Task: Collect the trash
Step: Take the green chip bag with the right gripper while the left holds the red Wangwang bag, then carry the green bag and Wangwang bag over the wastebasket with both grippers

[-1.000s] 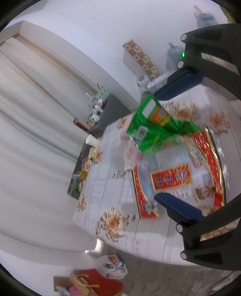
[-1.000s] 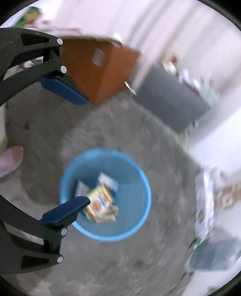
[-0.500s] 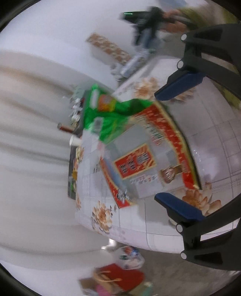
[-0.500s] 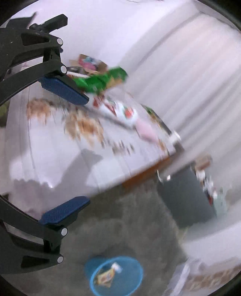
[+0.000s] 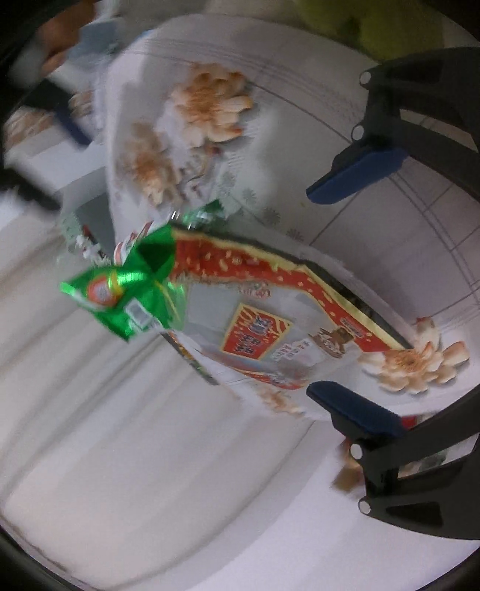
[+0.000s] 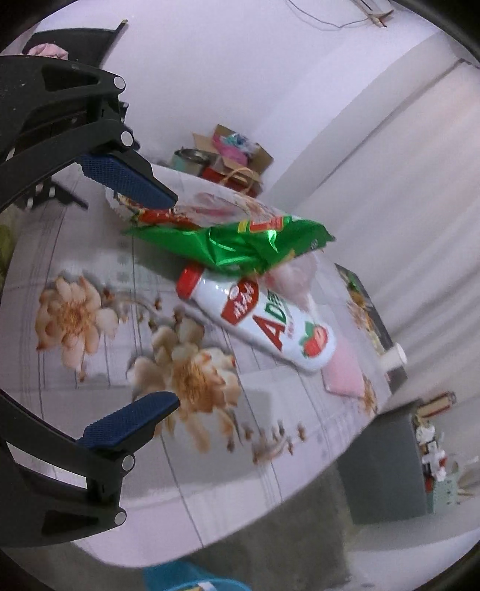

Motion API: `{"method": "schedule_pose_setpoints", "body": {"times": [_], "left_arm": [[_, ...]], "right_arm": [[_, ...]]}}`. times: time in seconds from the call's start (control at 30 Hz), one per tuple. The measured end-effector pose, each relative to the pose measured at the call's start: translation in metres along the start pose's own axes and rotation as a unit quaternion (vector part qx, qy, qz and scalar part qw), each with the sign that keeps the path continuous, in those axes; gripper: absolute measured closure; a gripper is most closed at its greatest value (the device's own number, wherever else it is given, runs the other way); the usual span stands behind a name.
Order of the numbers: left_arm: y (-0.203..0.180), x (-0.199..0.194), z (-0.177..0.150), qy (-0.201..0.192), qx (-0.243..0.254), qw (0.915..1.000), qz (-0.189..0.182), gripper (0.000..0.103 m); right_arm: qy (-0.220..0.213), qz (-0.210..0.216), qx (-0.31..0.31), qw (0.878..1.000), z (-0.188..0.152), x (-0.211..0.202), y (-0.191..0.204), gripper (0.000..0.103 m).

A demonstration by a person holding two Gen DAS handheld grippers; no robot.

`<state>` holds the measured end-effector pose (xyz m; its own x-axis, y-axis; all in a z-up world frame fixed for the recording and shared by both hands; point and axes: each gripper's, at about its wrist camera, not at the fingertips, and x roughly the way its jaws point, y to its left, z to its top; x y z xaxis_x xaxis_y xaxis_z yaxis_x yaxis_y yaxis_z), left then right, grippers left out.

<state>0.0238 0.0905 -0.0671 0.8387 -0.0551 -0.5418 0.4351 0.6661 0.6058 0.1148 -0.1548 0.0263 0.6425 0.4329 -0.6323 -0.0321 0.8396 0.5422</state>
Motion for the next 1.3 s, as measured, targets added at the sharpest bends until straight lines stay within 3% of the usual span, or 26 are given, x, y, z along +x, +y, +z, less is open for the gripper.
{"method": "schedule_pose_setpoints", "body": {"times": [0.13,0.47,0.67,0.83,0.93,1.17,1.3], "left_arm": [[-0.012,0.012,0.0,-0.001,0.049,0.9984,0.029,0.016],[0.001,0.04,0.007,0.027,0.014,0.9995,0.01,0.032],[0.005,0.051,0.012,0.027,0.005,0.9996,0.006,0.04],[0.002,0.055,0.015,0.027,0.016,0.9995,0.009,0.057],[-0.007,0.052,0.012,0.029,0.028,0.9991,0.012,0.073],[-0.016,0.05,0.006,0.026,0.052,0.998,0.026,0.081],[-0.019,0.047,0.002,0.026,0.071,0.9964,0.039,0.085]], "right_arm": [[0.003,0.028,0.01,1.0,0.01,0.008,0.011,0.008],[0.007,0.05,0.022,0.998,0.041,0.039,0.031,0.008],[0.01,0.034,0.026,0.999,0.051,0.061,0.038,0.008],[0.015,0.015,0.008,1.0,0.05,0.073,0.047,0.013],[0.019,-0.01,-0.006,1.0,0.048,0.078,0.051,0.024],[0.026,-0.027,0.009,0.999,0.043,0.085,0.046,0.066],[0.018,-0.028,0.015,0.999,0.04,0.08,0.045,0.072]]}}
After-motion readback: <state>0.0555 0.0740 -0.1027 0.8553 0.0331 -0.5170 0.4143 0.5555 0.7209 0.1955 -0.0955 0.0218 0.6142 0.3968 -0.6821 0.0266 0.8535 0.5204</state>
